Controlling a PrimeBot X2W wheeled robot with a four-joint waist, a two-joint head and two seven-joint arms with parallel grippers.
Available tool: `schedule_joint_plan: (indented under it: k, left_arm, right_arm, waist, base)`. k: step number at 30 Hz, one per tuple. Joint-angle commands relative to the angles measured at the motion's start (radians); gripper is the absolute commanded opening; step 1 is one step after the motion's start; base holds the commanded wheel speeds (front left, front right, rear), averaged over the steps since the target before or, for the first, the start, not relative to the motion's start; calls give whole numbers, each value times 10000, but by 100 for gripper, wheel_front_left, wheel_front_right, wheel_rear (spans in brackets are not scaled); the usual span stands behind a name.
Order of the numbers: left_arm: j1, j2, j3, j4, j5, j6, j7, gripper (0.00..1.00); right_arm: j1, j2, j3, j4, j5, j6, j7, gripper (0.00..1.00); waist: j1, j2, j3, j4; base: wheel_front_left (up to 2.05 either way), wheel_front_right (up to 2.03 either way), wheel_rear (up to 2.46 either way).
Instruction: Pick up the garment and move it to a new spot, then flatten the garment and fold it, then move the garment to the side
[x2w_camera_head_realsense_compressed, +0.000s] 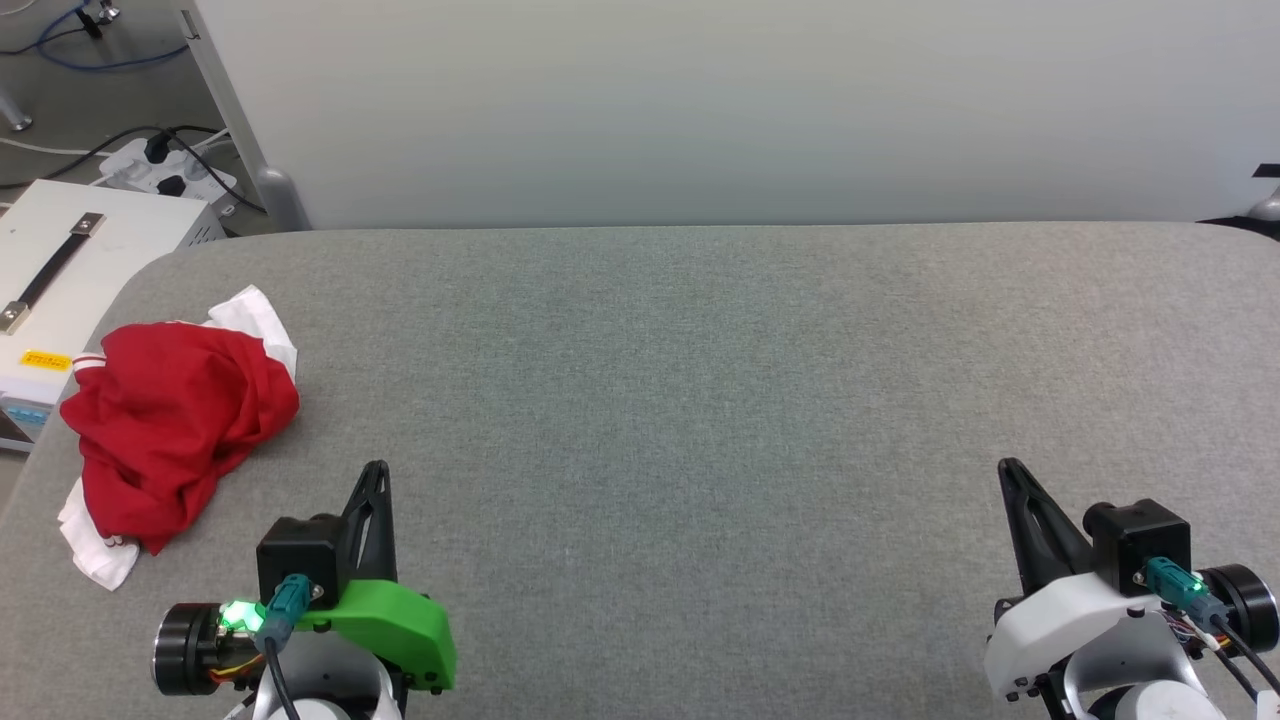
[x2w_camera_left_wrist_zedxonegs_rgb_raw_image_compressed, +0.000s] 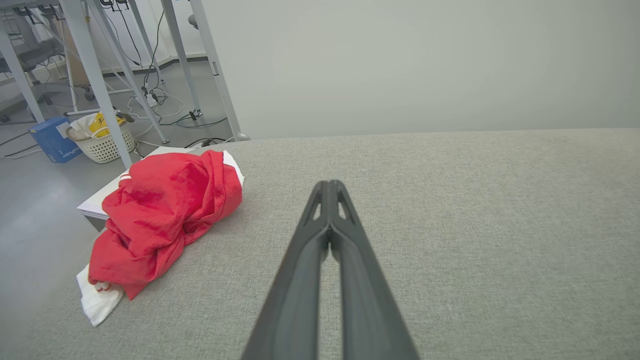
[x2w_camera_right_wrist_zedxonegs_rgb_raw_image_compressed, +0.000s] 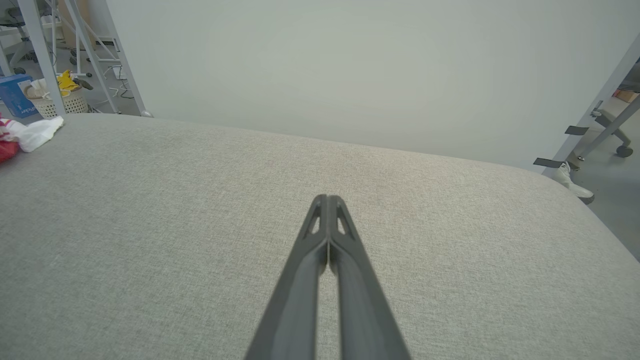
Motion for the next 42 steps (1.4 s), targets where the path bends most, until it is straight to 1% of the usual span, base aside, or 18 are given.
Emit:
schedule_joint_plan:
  k: [1,14,15,27,42]
  left_arm:
    - [-177,-51,5,26,97,-41,-7,0]
    - [-177,-51,5,26,97,-41,-7,0]
    - [4,0,0,-4,-2,0,0,100]
    - [-6,-1,-64,-40,-49,84,-163,100]
    - [-9,-8,-168,-114,-95,184,-475,100]
  right_arm:
    - [-167,-31,-20,22,-97,-7,30,0]
    - [-167,-31,-20,22,-97,-7,30,0]
    - [1,2,0,0,6,0,0,100]
    - [19,11,-59,-19,176,0,-163,100]
    - [92,5,-173,-220,668,-1,-470,100]
  waist:
    - [0,0,0,0]
    - [0,0,0,0]
    - [0,0,0,0]
    - [0,0,16,-1]
    - [0,0,21,1]
  base:
    - [0,0,0]
    - [0,0,0]
    - [0,0,0]
    - [0,0,0]
    - [0,0,0]
